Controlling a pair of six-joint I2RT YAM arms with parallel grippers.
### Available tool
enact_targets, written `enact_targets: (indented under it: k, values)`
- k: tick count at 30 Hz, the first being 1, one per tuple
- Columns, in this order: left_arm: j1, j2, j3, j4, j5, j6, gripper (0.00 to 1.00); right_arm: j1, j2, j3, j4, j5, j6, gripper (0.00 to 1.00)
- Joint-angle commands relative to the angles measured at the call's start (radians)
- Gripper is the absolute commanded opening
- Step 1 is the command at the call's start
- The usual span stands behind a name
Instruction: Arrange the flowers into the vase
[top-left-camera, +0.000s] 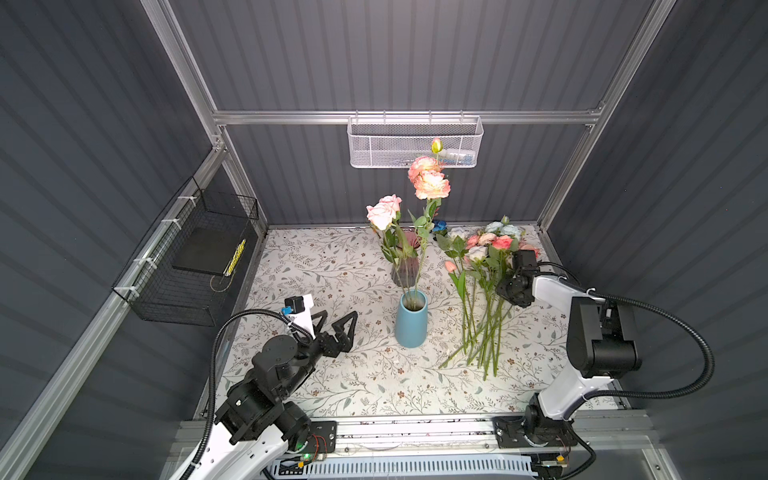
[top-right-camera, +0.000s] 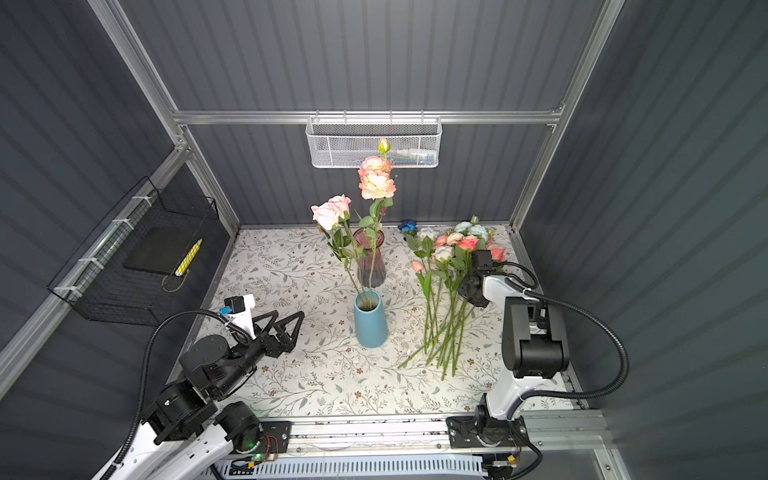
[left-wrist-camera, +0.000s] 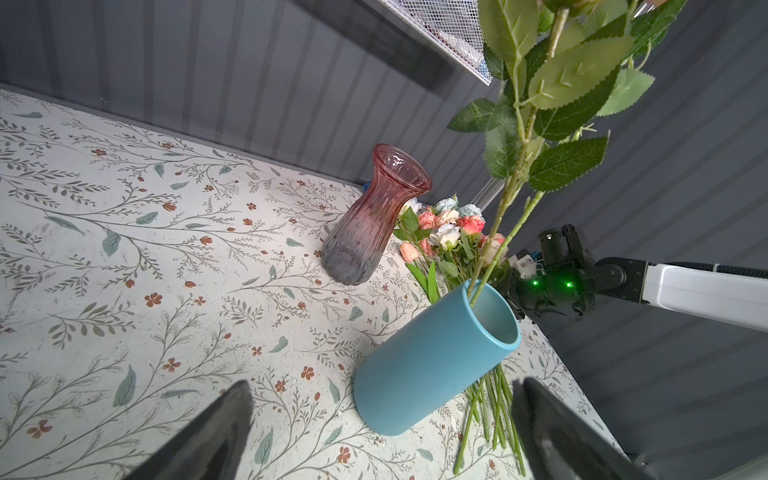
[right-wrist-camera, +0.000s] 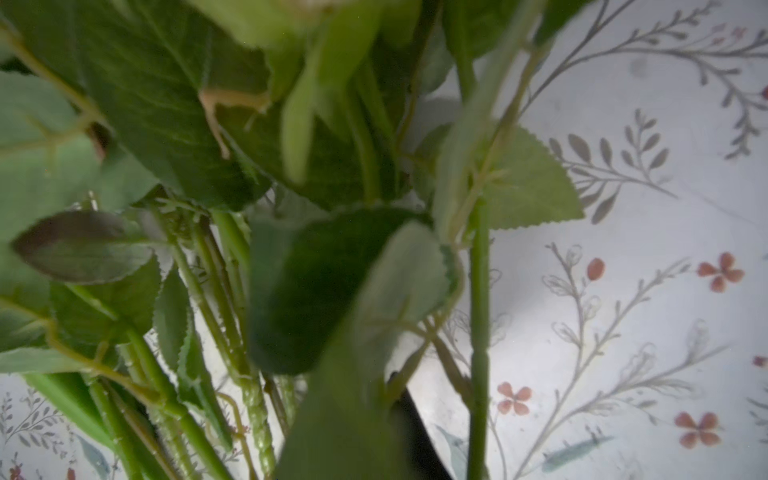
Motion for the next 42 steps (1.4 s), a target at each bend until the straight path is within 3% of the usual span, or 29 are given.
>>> enact_targets:
  k: [1,3,6,12,18,20,22,24,28,32,35,42]
  values:
    - [-0.004,0.006,0.012,-0.009,-0.012,0.019,1.00,-0.005,0.010,0.026,-0.028,-0.016,-0.002,0.19]
    - [-0.004,0.009,0.016,-0.011,-0.011,0.020,1.00,-0.005,0.012,0.027,-0.032,-0.021,-0.001,0.19]
    - [-0.004,0.011,0.021,-0.013,-0.012,0.018,1.00,-0.006,-0.021,0.013,-0.024,-0.019,-0.006,0.11]
    - [-0.004,0.026,0.034,-0.009,-0.012,0.017,1.00,-0.013,-0.245,-0.064,0.090,-0.131,-0.028,0.00]
    - [-0.004,0.054,0.051,0.004,-0.008,0.020,1.00,-0.077,-0.404,-0.213,0.403,-0.469,0.014,0.00]
    - [-0.004,0.061,0.056,0.005,-0.007,0.019,1.00,-0.130,-0.398,-0.284,0.639,-0.666,0.125,0.00]
    - [-0.004,0.068,0.060,0.004,-0.006,0.020,1.00,-0.163,-0.370,-0.322,0.849,-0.788,0.246,0.00]
    - [-0.004,0.073,0.066,0.003,-0.005,0.018,1.00,-0.165,-0.368,-0.315,0.898,-0.823,0.271,0.00]
    - [-0.004,0.075,0.081,-0.006,-0.007,0.019,1.00,-0.129,-0.488,-0.259,0.706,-0.725,0.128,0.00]
    - [-0.004,0.074,0.106,-0.022,-0.022,0.036,1.00,-0.034,-0.665,-0.130,0.366,-0.477,-0.090,0.00]
    - [-0.004,0.073,0.124,-0.030,-0.040,0.049,1.00,0.052,-0.756,-0.051,0.205,-0.273,-0.196,0.00]
    - [-0.004,0.080,0.157,-0.049,-0.060,0.071,1.00,0.251,-0.908,0.093,0.118,-0.045,-0.348,0.00]
